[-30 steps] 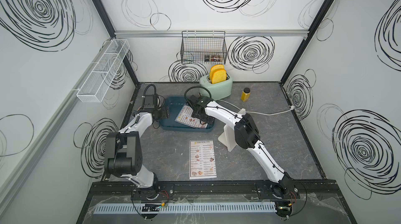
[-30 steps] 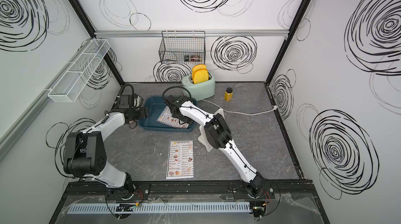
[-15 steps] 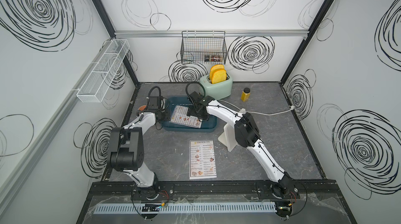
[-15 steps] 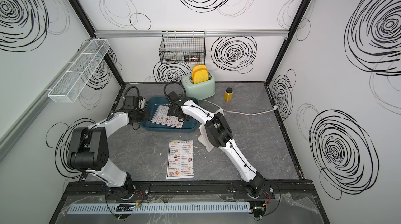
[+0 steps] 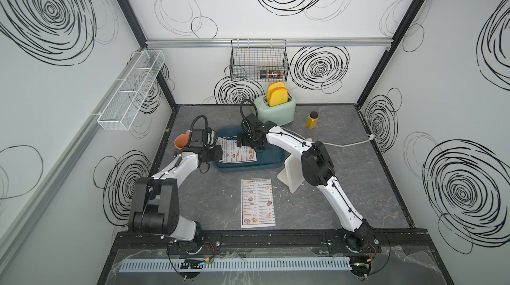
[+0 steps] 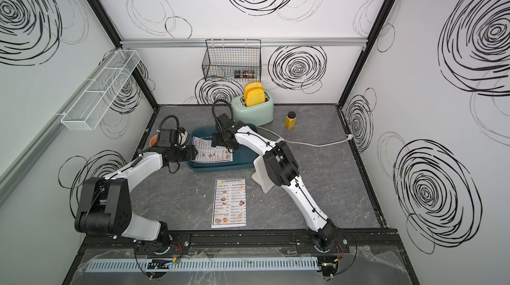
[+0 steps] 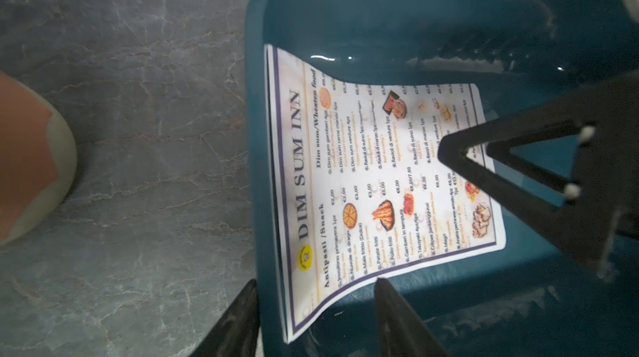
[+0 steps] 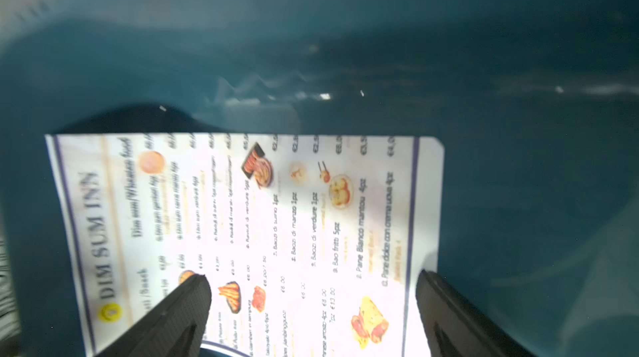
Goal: Replace the menus in the menu holders
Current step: Adjust the storage box at the center of the board.
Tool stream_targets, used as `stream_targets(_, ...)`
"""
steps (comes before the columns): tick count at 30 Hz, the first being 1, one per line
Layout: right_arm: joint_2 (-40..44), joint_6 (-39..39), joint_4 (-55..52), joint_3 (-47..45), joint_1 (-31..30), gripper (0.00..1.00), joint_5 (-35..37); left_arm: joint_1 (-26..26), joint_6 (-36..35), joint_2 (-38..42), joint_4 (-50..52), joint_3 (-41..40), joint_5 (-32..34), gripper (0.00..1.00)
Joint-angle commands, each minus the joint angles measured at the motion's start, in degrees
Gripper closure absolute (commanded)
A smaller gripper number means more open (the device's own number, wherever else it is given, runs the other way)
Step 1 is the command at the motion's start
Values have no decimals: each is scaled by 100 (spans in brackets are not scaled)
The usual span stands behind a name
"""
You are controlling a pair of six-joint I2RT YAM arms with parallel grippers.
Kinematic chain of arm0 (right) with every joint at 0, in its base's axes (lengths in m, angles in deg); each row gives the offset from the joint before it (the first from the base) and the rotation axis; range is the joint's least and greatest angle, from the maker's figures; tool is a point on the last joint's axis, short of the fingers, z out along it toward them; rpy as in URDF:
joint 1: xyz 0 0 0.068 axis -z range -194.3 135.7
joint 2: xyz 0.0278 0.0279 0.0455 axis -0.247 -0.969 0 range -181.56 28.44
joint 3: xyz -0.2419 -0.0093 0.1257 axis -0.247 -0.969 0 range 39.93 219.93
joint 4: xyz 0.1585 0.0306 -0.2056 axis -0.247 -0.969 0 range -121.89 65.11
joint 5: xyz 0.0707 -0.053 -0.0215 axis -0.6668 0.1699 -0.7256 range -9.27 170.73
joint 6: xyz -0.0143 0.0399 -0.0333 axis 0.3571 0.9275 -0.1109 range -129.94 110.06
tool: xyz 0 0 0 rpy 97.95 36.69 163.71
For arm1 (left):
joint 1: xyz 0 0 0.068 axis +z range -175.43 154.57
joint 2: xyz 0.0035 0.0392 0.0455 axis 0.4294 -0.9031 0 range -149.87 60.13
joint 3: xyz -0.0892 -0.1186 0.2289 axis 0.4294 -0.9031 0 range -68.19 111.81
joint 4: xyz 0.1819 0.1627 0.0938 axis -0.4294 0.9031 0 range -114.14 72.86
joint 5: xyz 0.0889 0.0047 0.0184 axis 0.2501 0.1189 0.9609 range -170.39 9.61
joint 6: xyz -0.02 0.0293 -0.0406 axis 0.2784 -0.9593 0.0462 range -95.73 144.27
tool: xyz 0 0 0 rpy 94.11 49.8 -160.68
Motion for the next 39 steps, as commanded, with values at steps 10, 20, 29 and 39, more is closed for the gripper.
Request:
stream_targets(10, -277, -223, -286, -105, -45, 3, -243, 100, 88, -97, -176, 101, -264, 33)
stream_targets(20, -277, -652, 66, 88, -122, 2, -1015, 95, 133, -244, -239, 101, -354, 34)
stream_targets(29, -741, -462, 409, 287, -152, 3, -1800, 104, 257, -149, -292, 143, -420, 27)
stream_targets(39, -506, -55, 1432, -297, -82, 3, -2813, 205, 290, -80, -228, 85, -568, 36)
